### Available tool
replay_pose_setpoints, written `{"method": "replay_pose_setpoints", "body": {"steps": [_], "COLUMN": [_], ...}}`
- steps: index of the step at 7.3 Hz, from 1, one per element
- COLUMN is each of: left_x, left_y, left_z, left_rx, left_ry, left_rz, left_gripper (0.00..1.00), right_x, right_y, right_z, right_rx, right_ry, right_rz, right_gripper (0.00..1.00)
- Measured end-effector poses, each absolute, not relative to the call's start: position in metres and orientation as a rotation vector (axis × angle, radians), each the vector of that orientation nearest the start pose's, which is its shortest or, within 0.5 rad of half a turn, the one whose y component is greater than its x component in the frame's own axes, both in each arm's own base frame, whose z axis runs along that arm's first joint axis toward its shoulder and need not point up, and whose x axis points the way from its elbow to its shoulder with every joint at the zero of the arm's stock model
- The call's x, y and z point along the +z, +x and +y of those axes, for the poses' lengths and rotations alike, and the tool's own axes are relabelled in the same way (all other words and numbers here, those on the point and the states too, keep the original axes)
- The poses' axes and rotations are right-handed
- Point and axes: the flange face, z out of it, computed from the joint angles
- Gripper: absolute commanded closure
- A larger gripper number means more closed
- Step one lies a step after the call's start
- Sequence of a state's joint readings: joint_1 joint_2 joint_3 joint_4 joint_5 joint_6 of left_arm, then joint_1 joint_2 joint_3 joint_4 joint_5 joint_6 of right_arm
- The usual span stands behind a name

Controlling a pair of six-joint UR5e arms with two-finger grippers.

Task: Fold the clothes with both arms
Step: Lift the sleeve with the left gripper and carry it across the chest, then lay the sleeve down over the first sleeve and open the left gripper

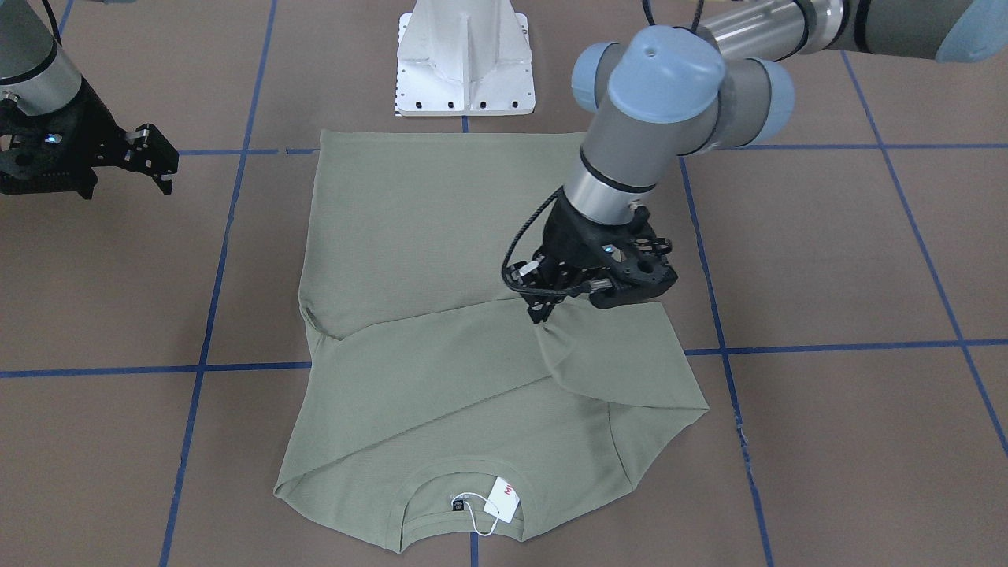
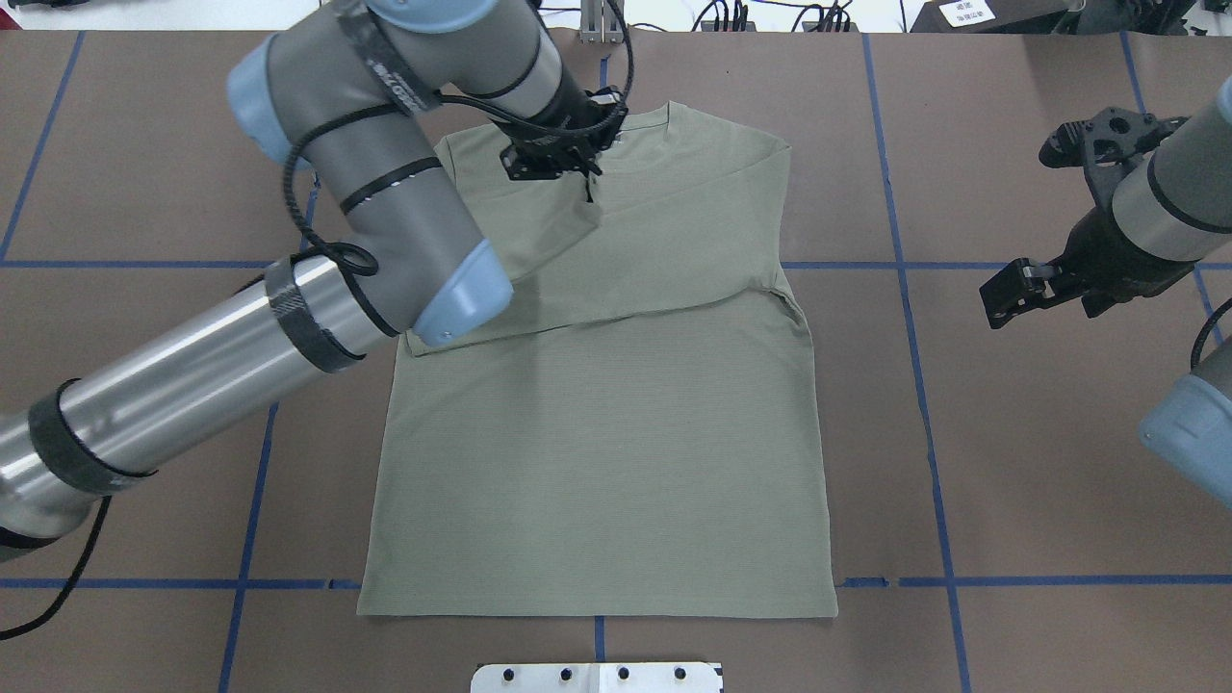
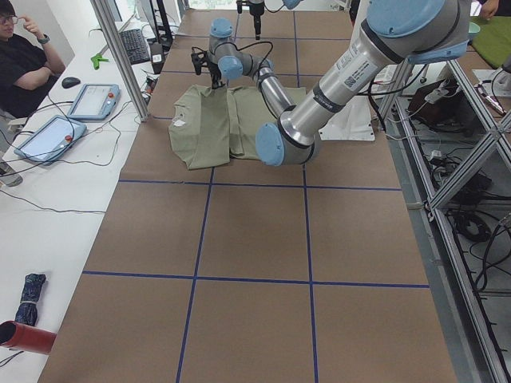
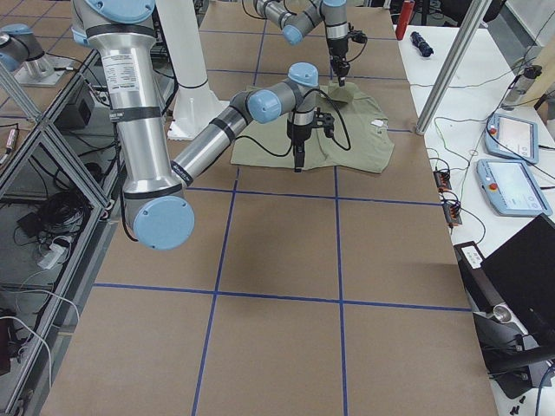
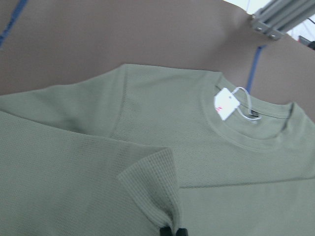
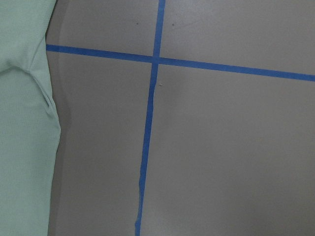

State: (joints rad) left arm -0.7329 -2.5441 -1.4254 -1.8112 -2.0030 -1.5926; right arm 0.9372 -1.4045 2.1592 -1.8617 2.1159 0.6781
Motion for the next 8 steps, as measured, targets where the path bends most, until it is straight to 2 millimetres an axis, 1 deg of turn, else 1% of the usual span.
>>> {"method": "replay_pose_setpoints", "body": {"steps": [1, 2, 3, 4, 5, 7, 8], "left_x": [0.042, 0.024, 0.017, 0.020, 0.023, 0.016, 0.015], "left_y": [0.522, 0.558, 0.591, 0.612, 0.625, 0.648, 0.658], "left_z": [-0.545, -0.525, -0.513, -0.508, -0.505, -0.492, -0.490], "left_rx": [-0.439, -0.439, -0.440, -0.442, -0.440, -0.432, -0.431], "left_ry": [-0.029, -0.035, -0.033, -0.036, -0.040, -0.032, -0.025], "left_rz": [1.146, 1.157, 1.169, 1.178, 1.181, 1.188, 1.192], "left_gripper": [1.00, 1.00, 1.00, 1.00, 1.00, 1.00, 1.00], "right_x": [0.345, 0.346, 0.346, 0.347, 0.347, 0.348, 0.350], "right_y": [-0.221, -0.221, -0.221, -0.221, -0.221, -0.221, -0.220], "right_z": [-0.438, -0.438, -0.438, -0.439, -0.439, -0.439, -0.438], "right_rx": [-0.081, -0.080, -0.079, -0.079, -0.078, -0.076, -0.075], "right_ry": [0.030, 0.029, 0.027, 0.025, 0.024, 0.022, 0.019], "right_rz": [-0.698, -0.698, -0.697, -0.696, -0.695, -0.695, -0.694], "right_gripper": [0.00, 0.00, 0.00, 0.00, 0.00, 0.00, 0.00]}}
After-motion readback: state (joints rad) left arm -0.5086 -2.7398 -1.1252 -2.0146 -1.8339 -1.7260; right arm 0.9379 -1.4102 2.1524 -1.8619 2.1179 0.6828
